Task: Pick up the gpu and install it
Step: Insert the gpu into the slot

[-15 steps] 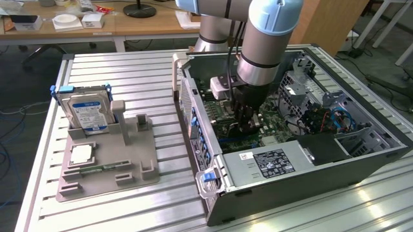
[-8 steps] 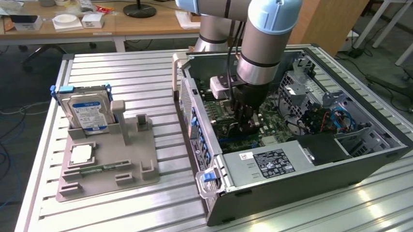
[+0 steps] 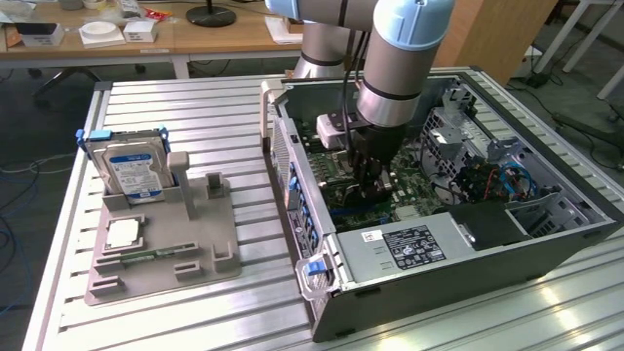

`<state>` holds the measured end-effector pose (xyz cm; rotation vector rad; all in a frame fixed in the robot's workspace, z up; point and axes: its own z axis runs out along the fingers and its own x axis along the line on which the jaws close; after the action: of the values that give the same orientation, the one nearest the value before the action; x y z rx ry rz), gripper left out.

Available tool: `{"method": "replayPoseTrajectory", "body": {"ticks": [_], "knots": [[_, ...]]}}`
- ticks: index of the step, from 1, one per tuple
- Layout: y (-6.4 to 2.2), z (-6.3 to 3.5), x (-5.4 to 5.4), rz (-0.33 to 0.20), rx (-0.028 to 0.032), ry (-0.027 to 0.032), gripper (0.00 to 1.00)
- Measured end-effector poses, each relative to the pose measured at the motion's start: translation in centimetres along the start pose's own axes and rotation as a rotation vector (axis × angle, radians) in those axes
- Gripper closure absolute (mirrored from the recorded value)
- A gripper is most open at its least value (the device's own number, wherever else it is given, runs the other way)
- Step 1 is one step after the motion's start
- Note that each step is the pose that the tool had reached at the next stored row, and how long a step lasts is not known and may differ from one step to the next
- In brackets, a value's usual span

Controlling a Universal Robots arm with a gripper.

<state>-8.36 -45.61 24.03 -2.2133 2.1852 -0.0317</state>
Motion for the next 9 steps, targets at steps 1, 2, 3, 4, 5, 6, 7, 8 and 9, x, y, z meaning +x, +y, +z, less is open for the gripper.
{"method": "replayPoseTrajectory", "body": {"ticks": [1, 2, 3, 4, 5, 6, 7, 8, 9], "knots": [[0.0, 0.0, -0.04, 0.0, 0.0, -0.0003, 0.73], [0.0, 0.01, -0.05, 0.0, 0.0, -0.0006, 0.73], [0.0, 0.01, -0.05, 0.0, 0.0001, -0.0006, 0.73], [-0.01, 0.01, -0.05, 0.0, 0.0001, -0.0007, 0.73], [-0.01, 0.02, -0.05, 0.0, 0.0002, -0.0008, 0.73], [-0.01, 0.02, -0.05, 0.0, 0.0003, -0.0009, 0.73], [0.05, 0.05, -0.05, 0.0, 0.0004, -0.001, 0.73], [0.1, 0.06, -0.05, 0.0, 0.0002, -0.0008, 0.73], [0.09, 0.06, -0.05, 0.0, 0.0001, -0.0008, 0.73]]}}
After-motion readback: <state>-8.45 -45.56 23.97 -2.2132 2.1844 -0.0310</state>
